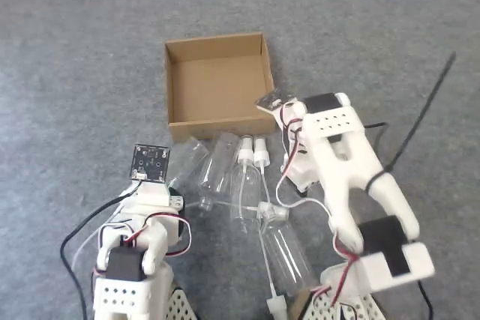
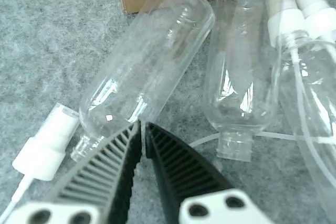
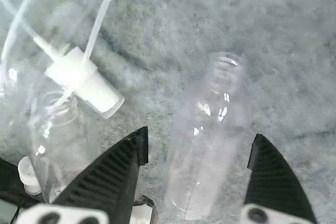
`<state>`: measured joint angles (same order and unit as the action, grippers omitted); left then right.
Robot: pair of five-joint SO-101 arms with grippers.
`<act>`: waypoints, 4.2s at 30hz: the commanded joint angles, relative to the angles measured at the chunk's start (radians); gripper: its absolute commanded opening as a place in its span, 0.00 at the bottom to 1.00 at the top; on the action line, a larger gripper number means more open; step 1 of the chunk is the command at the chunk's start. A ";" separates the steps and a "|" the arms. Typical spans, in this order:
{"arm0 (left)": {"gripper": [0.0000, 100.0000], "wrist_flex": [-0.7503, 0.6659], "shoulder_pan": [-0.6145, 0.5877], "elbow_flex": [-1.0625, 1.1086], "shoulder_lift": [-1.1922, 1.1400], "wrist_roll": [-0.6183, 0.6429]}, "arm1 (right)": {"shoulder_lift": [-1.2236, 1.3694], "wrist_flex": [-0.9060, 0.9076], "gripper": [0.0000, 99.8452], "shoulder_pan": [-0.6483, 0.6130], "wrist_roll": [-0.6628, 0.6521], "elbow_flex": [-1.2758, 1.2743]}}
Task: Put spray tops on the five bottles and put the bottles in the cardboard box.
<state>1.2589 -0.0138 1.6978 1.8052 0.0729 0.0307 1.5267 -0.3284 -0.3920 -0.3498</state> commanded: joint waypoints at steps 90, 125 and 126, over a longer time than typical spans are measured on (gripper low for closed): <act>0.01 0.003 -0.003 -0.013 0.015 -0.006 | -0.843 0.116 0.07 -0.002 0.394 0.095; 0.01 0.003 0.005 -0.013 0.015 -0.006 | -1.360 -0.433 0.03 0.065 0.437 -0.555; 0.01 0.003 0.005 -0.013 0.015 -0.006 | -1.374 -0.453 0.03 0.073 0.439 -0.580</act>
<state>1.2589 -0.0123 1.6978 1.8052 0.0729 -1.2720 1.1462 -0.2977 0.0361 -0.8945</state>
